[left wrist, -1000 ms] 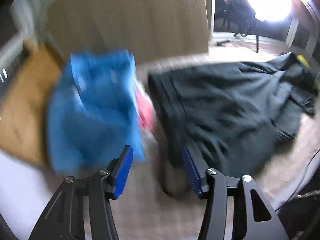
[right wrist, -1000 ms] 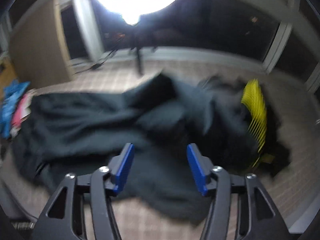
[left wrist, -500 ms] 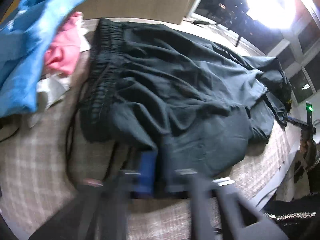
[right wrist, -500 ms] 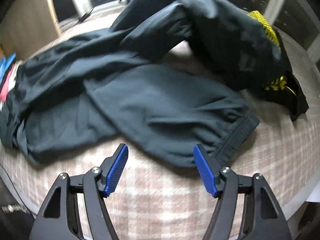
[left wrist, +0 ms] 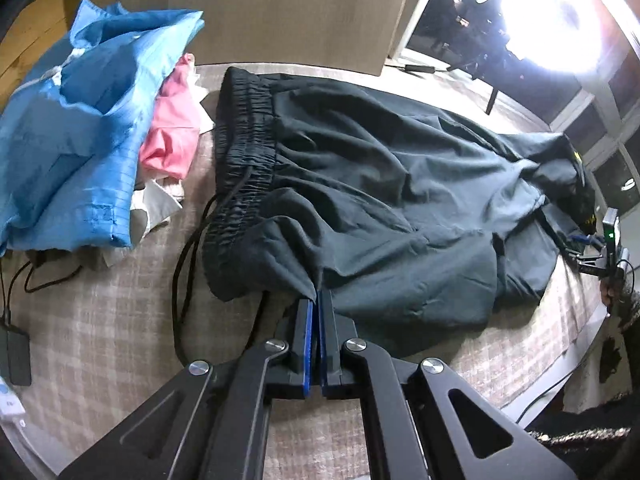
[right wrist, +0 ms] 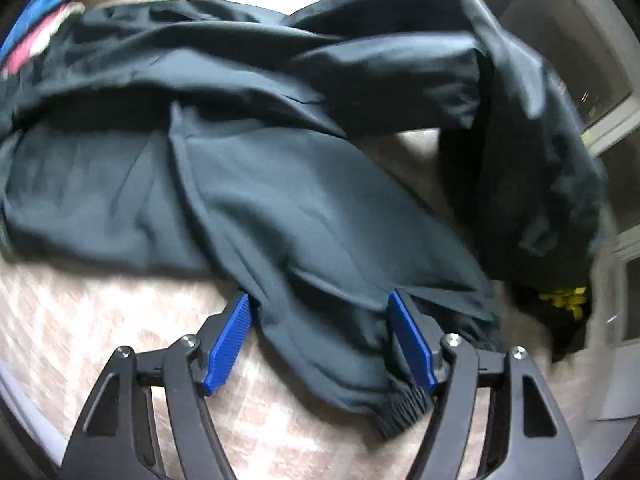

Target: Fold clothes

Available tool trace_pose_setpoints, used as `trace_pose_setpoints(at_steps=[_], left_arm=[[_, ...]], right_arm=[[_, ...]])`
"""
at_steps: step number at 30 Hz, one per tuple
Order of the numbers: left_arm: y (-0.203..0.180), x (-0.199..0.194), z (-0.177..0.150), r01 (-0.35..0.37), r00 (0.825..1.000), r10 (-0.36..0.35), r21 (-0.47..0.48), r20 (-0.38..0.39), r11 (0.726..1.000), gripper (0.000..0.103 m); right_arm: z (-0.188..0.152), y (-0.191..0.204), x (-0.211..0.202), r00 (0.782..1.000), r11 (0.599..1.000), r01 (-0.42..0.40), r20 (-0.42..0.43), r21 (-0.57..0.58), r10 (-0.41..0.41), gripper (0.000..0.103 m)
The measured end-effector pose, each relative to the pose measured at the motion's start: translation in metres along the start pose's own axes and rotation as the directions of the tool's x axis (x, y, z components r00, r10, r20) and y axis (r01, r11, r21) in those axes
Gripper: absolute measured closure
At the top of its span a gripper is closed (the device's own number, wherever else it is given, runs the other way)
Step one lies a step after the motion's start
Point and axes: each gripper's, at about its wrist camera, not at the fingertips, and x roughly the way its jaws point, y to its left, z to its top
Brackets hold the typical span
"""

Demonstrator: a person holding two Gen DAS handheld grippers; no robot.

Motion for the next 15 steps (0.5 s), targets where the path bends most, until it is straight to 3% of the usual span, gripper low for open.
trace_pose_setpoints(at_steps=[1, 3, 8, 11, 15], left_arm=[[0.000, -0.003, 0.001, -0.005, 1.000, 0.005, 0.001, 0.013, 1.000, 0.101], [0.002, -0.012, 0.003, -0.011, 0.999, 0.011, 0.002, 0.039, 1.000, 0.101], [0.011, -0.039, 0.008, -0.014, 0.995, 0.014, 0.001, 0.102, 1.000, 0.101], [0.017, -0.054, 0.009, -0.003, 0.991, 0.002, 0.005, 0.135, 1.000, 0.101], [0.027, -0.068, 0.017, -0.017, 0.988, 0.013, 0.023, 0.154, 1.000, 0.102]], right_arm=[[0.000, -0.002, -0.008, 1.000, 1.000, -0.026, 0.005, 0.011, 0.025, 0.049], [0.000, -0.006, -0.024, 0.997, 0.996, -0.077, 0.015, 0.034, 0.076, 0.099], [0.000, -0.016, -0.065, 0.979, 0.975, -0.204, 0.047, 0.088, 0.200, 0.100], [-0.020, -0.024, -0.135, 0.961, 0.961, -0.254, 0.142, 0.111, 0.237, 0.100], [-0.011, -0.062, -0.154, 0.983, 0.969, -0.155, 0.129, 0.192, 0.131, 0.100]])
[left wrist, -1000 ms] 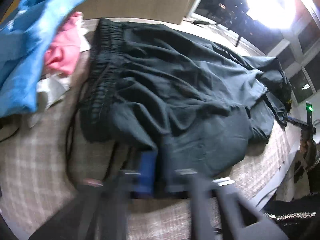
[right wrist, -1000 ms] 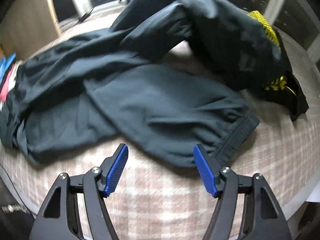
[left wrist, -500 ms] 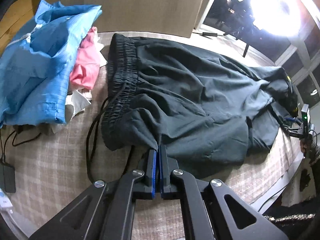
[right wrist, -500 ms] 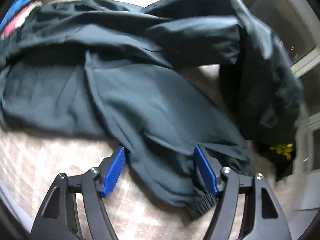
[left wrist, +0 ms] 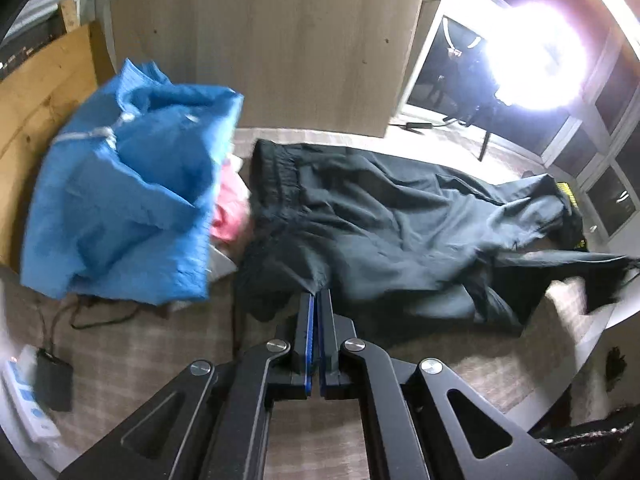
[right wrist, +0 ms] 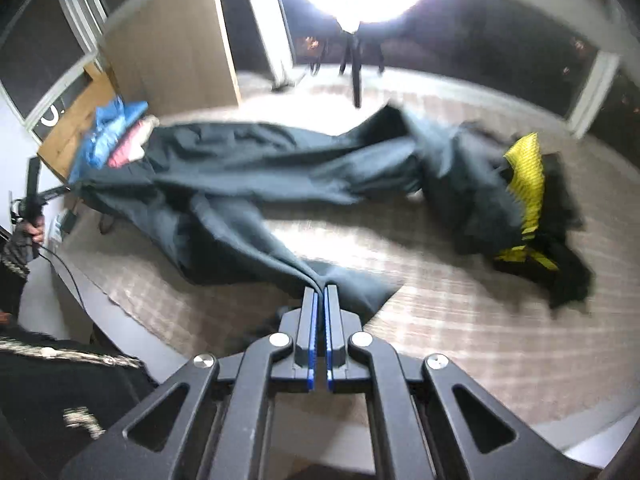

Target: Fold clothes

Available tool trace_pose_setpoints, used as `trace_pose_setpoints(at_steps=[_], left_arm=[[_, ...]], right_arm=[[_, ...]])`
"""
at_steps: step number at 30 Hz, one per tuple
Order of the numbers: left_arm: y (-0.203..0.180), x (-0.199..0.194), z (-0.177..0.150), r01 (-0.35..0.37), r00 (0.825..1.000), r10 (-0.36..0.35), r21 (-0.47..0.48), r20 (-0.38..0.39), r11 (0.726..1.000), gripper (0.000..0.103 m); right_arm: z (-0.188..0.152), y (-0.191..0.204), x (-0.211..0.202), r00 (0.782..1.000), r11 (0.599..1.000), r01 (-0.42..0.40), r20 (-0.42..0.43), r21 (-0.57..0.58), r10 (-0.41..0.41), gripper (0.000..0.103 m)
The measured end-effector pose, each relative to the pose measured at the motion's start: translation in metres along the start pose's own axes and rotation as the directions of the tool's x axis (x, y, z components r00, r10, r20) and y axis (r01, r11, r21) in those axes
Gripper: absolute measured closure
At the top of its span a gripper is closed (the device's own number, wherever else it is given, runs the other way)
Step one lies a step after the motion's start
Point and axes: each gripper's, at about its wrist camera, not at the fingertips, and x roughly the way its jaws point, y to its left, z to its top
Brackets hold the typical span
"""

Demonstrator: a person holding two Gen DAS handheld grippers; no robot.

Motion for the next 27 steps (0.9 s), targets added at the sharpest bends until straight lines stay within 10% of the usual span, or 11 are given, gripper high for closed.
trace_pose_setpoints(at_steps=[7, 9, 11, 16, 18, 20, 27], left_arm=[[0.002, 0.019, 0.012, -0.013, 0.999, 0.013, -0.002, -0.030, 1.000, 0.102], [-0.008, 0.030, 0.010, -0.017, 0.998, 0.018, 0.018, -0.053, 1.000, 0.101], [-0.017, 0.036, 0.005, -0.014, 0.997, 0.016, 0.037, -0.074, 0.999, 0.099], [-0.026, 0.050, -0.008, -0.023, 0.993, 0.030, 0.068, -0.116, 0.997, 0.100], [-0.021, 0.052, -0.012, -0.007, 0.992, 0.012, 0.038, -0.122, 0.999, 0.100], [-0.016, 0.052, -0.016, 0.004, 0.993, -0.003, 0.009, -0.122, 1.000, 0.096], [-0.011, 0.038, -0.031, -0.018, 0.992, 0.019, 0.011, -0.125, 1.000, 0.096]], right_arm=[[0.032, -0.056, -0.039, 0.982, 0.975, 0.190, -0.005, 0.118, -0.191, 0.099], [0.042, -0.071, 0.040, 0.885, 0.897, 0.442, -0.175, 0.023, -0.432, 0.089], [0.043, -0.070, 0.085, 0.824, 0.864, 0.503, -0.288, -0.027, -0.489, 0.089], [0.017, 0.023, 0.084, 0.963, 0.964, 0.216, -0.125, -0.157, -0.237, 0.087], [0.002, 0.081, 0.089, 0.994, 0.953, 0.065, -0.066, -0.294, -0.088, 0.051], [-0.002, 0.103, 0.112, 0.992, 0.935, 0.070, -0.071, -0.347, -0.101, 0.036], [-0.008, 0.153, 0.180, 0.982, 0.885, 0.094, -0.104, -0.456, -0.158, 0.037]])
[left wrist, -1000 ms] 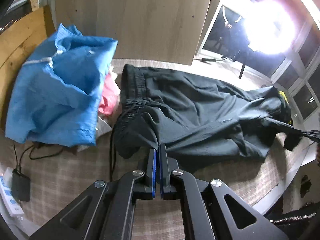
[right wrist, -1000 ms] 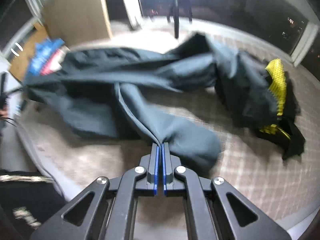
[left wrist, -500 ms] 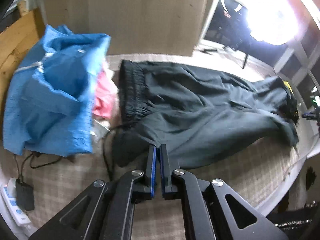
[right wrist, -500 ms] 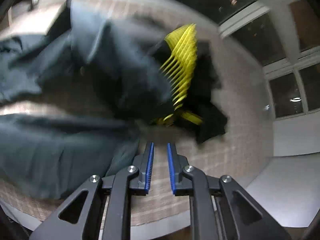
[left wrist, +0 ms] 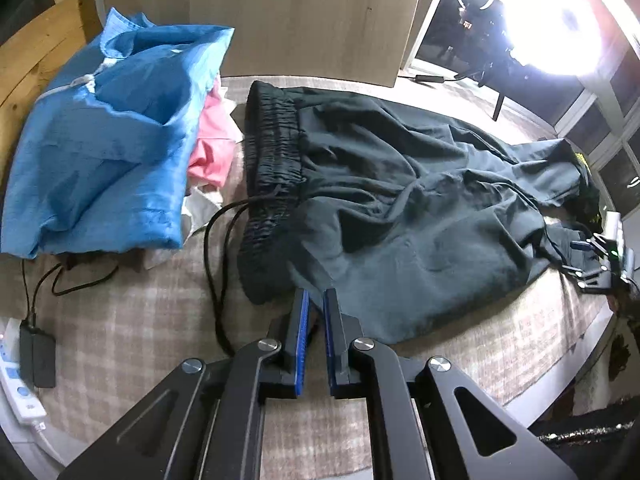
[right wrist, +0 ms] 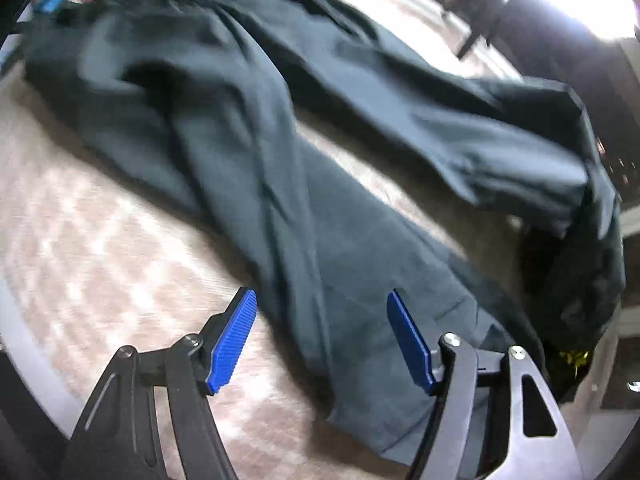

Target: Fold clothes

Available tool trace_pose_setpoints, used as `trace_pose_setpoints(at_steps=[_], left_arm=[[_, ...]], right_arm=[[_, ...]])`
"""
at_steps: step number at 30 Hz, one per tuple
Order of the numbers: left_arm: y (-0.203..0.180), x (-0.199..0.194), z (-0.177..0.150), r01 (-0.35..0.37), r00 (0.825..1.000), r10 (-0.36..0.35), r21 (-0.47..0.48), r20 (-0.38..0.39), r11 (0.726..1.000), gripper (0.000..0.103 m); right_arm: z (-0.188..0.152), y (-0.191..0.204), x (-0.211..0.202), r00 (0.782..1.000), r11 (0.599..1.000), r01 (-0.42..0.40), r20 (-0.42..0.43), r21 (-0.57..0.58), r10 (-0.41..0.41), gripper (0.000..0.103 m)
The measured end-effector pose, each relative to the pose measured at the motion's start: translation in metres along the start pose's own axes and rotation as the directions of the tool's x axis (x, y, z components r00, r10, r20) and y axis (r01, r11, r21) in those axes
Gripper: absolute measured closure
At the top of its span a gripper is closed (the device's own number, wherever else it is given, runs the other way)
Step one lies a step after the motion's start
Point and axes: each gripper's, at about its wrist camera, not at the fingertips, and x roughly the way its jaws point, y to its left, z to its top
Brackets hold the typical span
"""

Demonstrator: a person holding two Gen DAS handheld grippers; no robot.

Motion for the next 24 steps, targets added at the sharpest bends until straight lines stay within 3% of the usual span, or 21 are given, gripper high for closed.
trace_pose_setpoints(at_steps=[3, 5, 7, 8, 10, 11, 12, 14, 15, 16, 17, 20, 23, 24], left_arm=[[0.006, -0.004, -0.005, 0.000, 1.000, 0.000, -0.001, 0.007, 1.000, 0.094], [0.011, -0.004, -0.009, -0.002, 1.000, 0.002, -0.002, 0.009, 1.000, 0.084], [0.015, 0.001, -0.011, -0.006, 1.000, 0.006, 0.000, 0.008, 1.000, 0.067], [0.017, 0.004, -0.012, -0.012, 1.000, 0.012, 0.003, 0.006, 1.000, 0.065], [0.021, 0.014, -0.011, -0.040, 0.999, 0.040, 0.008, -0.001, 0.999, 0.060], [0.022, 0.020, -0.009, -0.054, 0.998, 0.054, 0.006, -0.011, 0.999, 0.057], [0.024, 0.027, -0.007, -0.039, 0.999, 0.039, 0.008, -0.020, 0.999, 0.055], [0.024, 0.040, -0.002, 0.029, 0.999, -0.029, 0.004, -0.022, 1.000, 0.055], [0.022, 0.050, 0.002, 0.097, 0.995, -0.096, 0.001, -0.021, 0.995, 0.060], [0.019, 0.055, 0.004, 0.112, 0.993, -0.111, 0.010, -0.027, 0.994, 0.086], [0.015, 0.059, 0.006, 0.121, 0.992, -0.121, 0.020, -0.034, 0.992, 0.103], [0.004, 0.052, 0.011, 0.110, 0.994, -0.110, 0.064, -0.006, 0.992, 0.102], [0.020, 0.014, 0.018, 0.089, 0.994, -0.092, 0.043, 0.056, 0.995, 0.102], [0.026, 0.001, 0.021, 0.082, 0.993, -0.085, 0.035, 0.076, 0.996, 0.102]], right_arm=[[0.005, -0.007, 0.006, 1.000, 1.000, 0.002, -0.018, 0.031, -0.002, 0.038], [0.007, -0.007, 0.004, 1.000, 0.999, 0.009, -0.022, 0.035, -0.008, 0.038], [0.008, -0.006, 0.010, 0.999, 0.999, -0.004, -0.045, 0.053, 0.006, 0.038], [0.008, -0.006, 0.011, 0.999, 0.998, -0.011, -0.039, 0.064, 0.014, 0.038], [0.011, -0.006, 0.014, 0.997, 0.994, -0.060, -0.034, 0.095, 0.064, 0.049], [0.014, -0.006, 0.015, 0.994, 0.988, -0.102, -0.034, 0.113, 0.106, 0.079], [0.016, -0.007, 0.016, 0.985, 0.977, -0.164, -0.041, 0.136, 0.171, 0.099], [0.024, 0.000, 0.014, 0.986, 0.981, -0.153, -0.054, 0.121, 0.161, 0.099], [0.027, 0.005, 0.011, 0.988, 0.985, -0.140, -0.053, 0.103, 0.146, 0.100], [0.031, 0.010, 0.008, 0.990, 0.988, -0.128, -0.052, 0.085, 0.132, 0.100], [0.034, 0.014, -0.003, 0.987, 0.984, -0.154, -0.036, 0.085, 0.158, 0.100], [0.039, 0.026, -0.062, 0.977, 0.978, -0.208, 0.045, 0.025, 0.207, 0.100], [0.037, 0.029, -0.143, 0.943, 0.954, -0.300, 0.155, 0.013, 0.295, 0.100], [0.042, 0.020, -0.139, 0.944, 0.953, -0.300, 0.154, 0.034, 0.292, 0.100]])
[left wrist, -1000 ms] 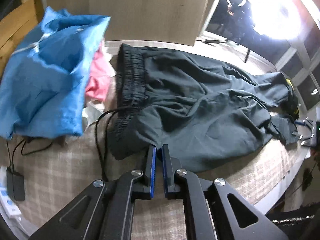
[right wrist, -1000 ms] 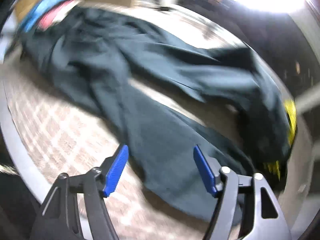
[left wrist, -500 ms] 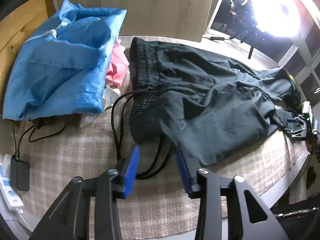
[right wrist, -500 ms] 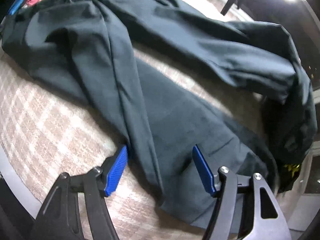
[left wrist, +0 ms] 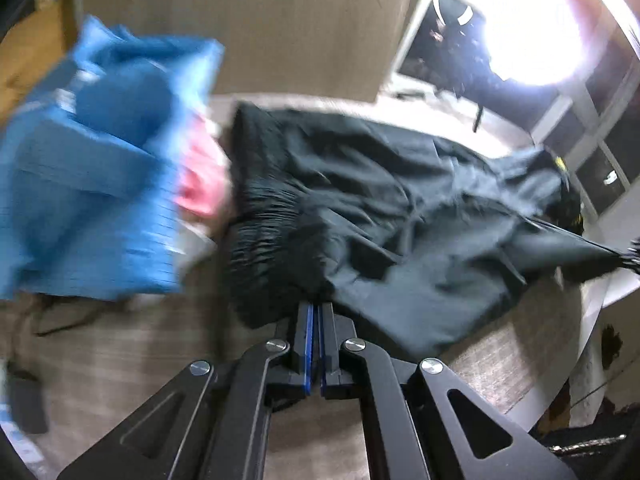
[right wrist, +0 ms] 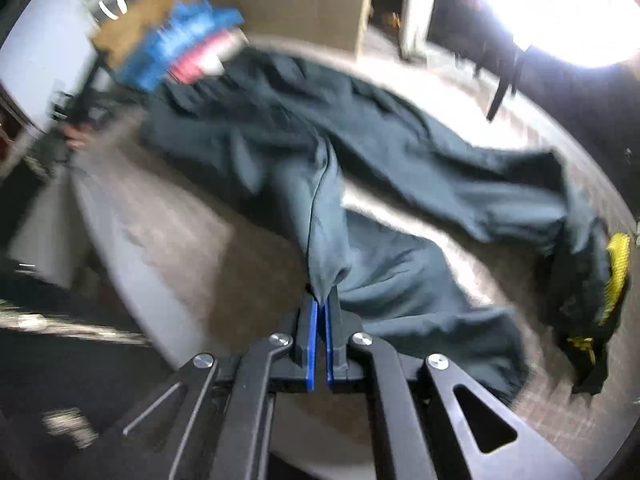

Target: Fold clothes

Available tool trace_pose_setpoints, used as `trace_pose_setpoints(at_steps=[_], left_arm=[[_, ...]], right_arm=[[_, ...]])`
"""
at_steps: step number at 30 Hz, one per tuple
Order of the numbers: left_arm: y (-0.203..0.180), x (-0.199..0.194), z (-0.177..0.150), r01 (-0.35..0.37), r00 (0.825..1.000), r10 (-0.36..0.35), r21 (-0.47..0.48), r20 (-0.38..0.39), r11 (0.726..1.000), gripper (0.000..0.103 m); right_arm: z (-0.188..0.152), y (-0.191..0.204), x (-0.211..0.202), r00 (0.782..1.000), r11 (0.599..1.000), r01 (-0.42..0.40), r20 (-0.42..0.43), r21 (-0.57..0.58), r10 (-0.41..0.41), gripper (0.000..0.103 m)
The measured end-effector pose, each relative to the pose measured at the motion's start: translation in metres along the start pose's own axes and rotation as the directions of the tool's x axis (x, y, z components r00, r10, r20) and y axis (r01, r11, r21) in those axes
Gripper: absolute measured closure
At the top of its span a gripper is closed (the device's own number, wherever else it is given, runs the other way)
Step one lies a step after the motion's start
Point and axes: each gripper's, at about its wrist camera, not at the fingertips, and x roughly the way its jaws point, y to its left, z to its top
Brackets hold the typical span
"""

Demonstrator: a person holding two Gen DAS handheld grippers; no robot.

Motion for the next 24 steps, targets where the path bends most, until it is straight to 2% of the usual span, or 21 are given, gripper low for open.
trace_pose_setpoints(at_steps=[2, 5, 8, 9, 10, 13, 15, 16, 18, 20, 22, 24], left_arm=[[0.011, -0.024, 0.009, -0.025, 0.999, 0.025, -0.013, 0.027, 1.000, 0.102], [0.010, -0.038, 0.025, -0.065, 0.997, 0.064, 0.008, 0.044, 0.998, 0.101], [0.000, -0.025, 0.028, -0.148, 0.989, 0.148, 0.055, 0.004, 0.987, 0.097], [-0.004, -0.020, 0.028, -0.173, 0.985, 0.174, 0.068, -0.011, 0.983, 0.096], [-0.004, -0.018, 0.025, -0.179, 0.983, 0.181, 0.058, -0.027, 0.982, 0.096], [-0.005, -0.019, 0.015, -0.232, 0.970, 0.235, 0.052, -0.061, 0.971, 0.096], [-0.014, -0.029, 0.011, -0.263, 0.962, 0.266, 0.061, -0.055, 0.963, 0.097], [-0.019, -0.034, 0.009, -0.251, 0.966, 0.254, 0.061, -0.046, 0.966, 0.098], [-0.041, -0.039, 0.005, -0.205, 0.977, 0.209, 0.089, -0.035, 0.975, 0.098], [-0.066, -0.030, 0.002, -0.150, 0.986, 0.160, 0.140, -0.056, 0.979, 0.098], [-0.098, -0.005, 0.004, -0.075, 0.991, 0.094, 0.188, -0.098, 0.979, 0.096], [-0.124, 0.017, 0.005, -0.004, 0.990, 0.036, 0.224, -0.137, 0.974, 0.096]], right_arm=[[0.010, -0.020, 0.003, 1.000, 0.999, 0.006, -0.001, 0.041, -0.006, 0.100], [0.026, -0.050, 0.007, 1.000, 0.995, 0.014, -0.003, 0.102, -0.014, 0.099], [0.042, -0.079, 0.011, 1.000, 0.987, 0.022, -0.006, 0.162, -0.022, 0.093], [0.047, -0.089, 0.013, 1.000, 0.983, 0.025, -0.007, 0.182, -0.024, 0.085], [0.052, -0.099, 0.014, 1.000, 0.979, 0.028, -0.008, 0.202, -0.027, 0.082], [0.022, -0.116, 0.030, 0.998, 0.952, 0.055, -0.026, 0.300, -0.050, 0.081], [0.002, -0.127, 0.040, 0.997, 0.929, 0.074, -0.039, 0.363, -0.064, 0.079], [-0.019, -0.123, 0.034, 0.998, 0.925, 0.068, -0.027, 0.373, -0.063, 0.077], [-0.065, -0.112, 0.019, 0.997, 0.921, 0.067, 0.001, 0.384, -0.073, 0.057], [-0.106, -0.083, 0.025, 0.994, 0.934, 0.104, 0.008, 0.341, -0.113, 0.047], [-0.137, -0.056, 0.036, 0.992, 0.949, 0.119, 0.010, 0.293, -0.128, 0.047], [-0.149, -0.042, 0.053, 0.992, 0.962, 0.128, -0.014, 0.239, -0.129, 0.047]])
